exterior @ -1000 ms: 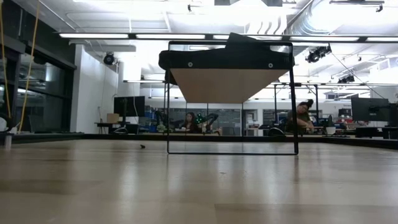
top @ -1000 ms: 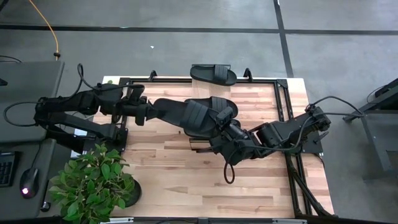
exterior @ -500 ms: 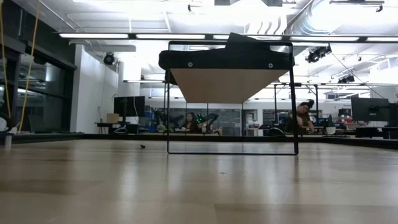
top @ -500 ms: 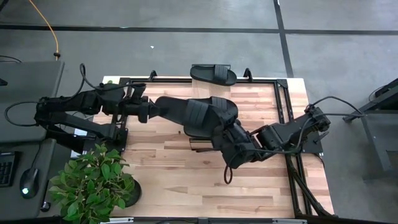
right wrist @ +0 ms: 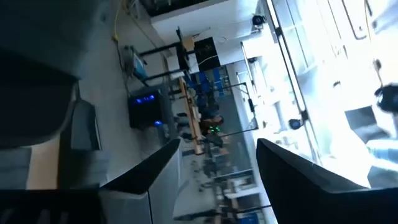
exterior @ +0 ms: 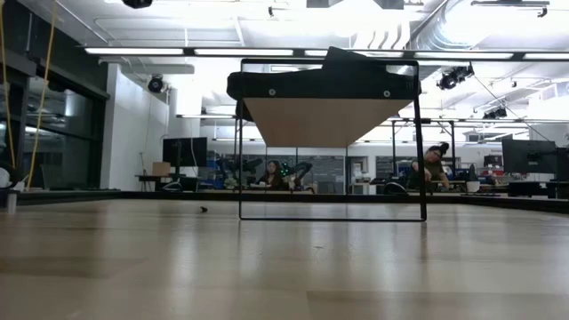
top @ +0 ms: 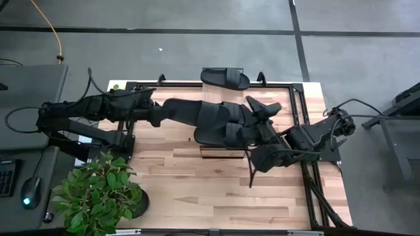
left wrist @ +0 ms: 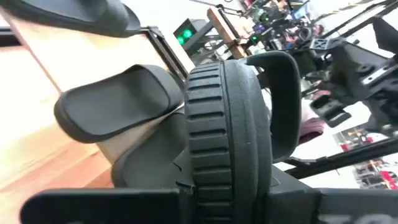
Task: Pick and place slides into the shelf
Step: Put the black slipper on the shelf
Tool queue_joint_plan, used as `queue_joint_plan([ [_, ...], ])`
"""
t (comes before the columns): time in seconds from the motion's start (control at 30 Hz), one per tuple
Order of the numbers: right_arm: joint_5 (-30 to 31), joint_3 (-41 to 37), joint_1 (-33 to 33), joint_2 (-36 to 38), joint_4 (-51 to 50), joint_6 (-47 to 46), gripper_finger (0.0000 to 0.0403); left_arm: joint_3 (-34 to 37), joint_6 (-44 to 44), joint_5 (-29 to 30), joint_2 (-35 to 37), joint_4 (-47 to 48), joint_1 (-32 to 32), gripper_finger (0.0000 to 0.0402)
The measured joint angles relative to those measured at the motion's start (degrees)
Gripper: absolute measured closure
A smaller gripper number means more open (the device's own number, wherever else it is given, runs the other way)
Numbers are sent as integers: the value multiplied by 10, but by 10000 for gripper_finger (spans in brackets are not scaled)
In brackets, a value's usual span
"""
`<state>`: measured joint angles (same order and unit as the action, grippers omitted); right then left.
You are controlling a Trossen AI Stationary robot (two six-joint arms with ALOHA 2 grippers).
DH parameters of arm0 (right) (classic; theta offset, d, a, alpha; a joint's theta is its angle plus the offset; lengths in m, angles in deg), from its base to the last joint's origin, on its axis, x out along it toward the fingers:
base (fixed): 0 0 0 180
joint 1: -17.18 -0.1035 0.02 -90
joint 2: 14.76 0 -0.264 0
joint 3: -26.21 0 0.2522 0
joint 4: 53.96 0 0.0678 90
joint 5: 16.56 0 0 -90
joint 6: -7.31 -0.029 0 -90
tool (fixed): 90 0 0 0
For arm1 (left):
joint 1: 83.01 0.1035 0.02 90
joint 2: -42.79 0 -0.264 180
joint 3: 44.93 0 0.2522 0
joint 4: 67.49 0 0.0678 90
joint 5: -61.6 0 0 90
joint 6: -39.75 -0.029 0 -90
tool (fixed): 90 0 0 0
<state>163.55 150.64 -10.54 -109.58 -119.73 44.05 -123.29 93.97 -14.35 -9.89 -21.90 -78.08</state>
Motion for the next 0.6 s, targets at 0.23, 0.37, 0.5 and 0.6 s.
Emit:
queue_joint_plan([
  [0.23, -2, 0, 0, 15, -7, -68, 203, -1, 5, 17, 0, -29, 0, 357],
  [0.37, -21, 0, -2, 15, -27, -118, 203, 8, 22, 19, -9, -41, 11, 356],
  [0.5, -48, 0, -2, 15, -50, -182, 203, 29, 31, -44, -10, -88, 70, 356],
  [0.6, -69, 0, -5, 15, -61, -214, 203, 65, 37, -109, -12, -122, 128, 356],
])
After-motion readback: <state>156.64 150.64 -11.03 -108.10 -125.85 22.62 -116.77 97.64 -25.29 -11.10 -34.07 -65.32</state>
